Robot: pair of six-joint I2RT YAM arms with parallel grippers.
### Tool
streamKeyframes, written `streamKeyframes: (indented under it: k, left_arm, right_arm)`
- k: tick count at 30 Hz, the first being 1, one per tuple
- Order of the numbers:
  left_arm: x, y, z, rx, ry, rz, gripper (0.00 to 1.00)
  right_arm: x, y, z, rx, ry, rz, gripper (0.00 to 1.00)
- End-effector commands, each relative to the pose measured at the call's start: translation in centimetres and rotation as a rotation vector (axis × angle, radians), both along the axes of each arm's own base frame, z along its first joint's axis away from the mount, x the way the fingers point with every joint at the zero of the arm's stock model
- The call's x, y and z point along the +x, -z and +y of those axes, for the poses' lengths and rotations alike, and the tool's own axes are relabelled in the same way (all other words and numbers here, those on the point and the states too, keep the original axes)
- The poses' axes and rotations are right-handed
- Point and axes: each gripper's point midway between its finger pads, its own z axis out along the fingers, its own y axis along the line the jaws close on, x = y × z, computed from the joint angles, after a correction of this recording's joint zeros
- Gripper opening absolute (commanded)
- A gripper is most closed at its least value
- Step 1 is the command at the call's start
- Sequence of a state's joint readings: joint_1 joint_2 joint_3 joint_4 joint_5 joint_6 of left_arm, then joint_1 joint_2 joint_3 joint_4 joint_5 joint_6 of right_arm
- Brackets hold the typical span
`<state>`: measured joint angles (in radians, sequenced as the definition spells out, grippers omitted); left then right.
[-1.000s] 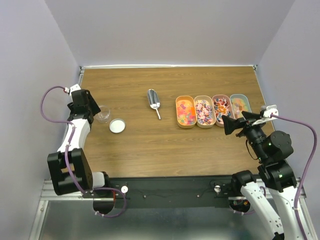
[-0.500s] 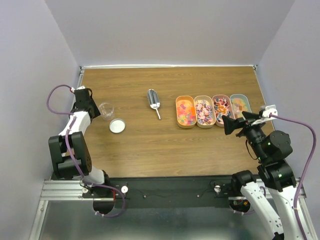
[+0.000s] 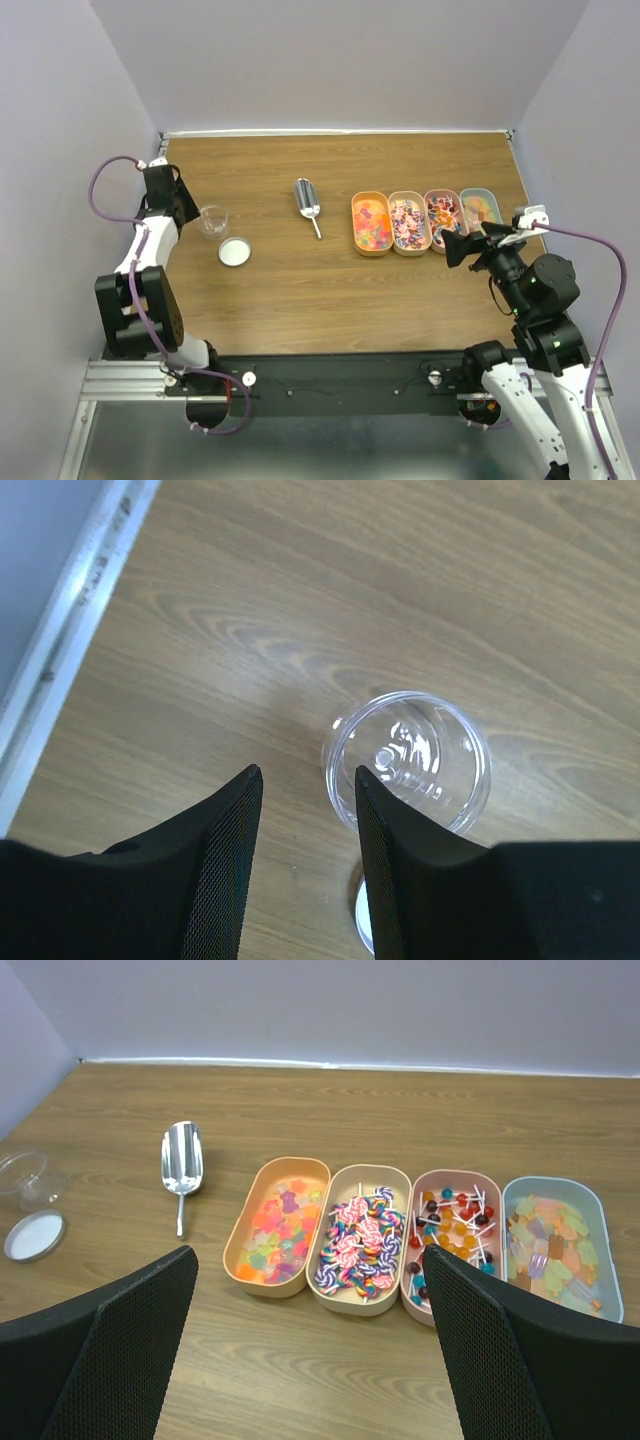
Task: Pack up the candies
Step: Pick up the packing bottle from the center of the board.
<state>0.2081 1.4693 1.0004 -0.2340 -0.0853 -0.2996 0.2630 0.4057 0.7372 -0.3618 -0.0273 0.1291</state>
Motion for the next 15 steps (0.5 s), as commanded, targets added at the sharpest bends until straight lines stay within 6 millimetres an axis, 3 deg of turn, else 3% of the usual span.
streamKeyframes:
  k: [1,7,15]
  left_arm:
    - [0.1,3.1,-1.6,-0.043,0.062,0.087,0.51]
    - [0.4,5.0,-1.9,-0.039,0.060,0.138,0.46]
    - [0.8,5.6,-1.6,-0.017,0.062,0.153,0.10]
  right_arm:
    - [0.2,1.2,-0.2,-0.025,0.013,0.035,1.00]
    - [0.2,1.1,-0.2,-0.027,0.012,0.034,1.00]
    - [0.4,1.3,-0.1,-0.028,0.012,0.045,1.00]
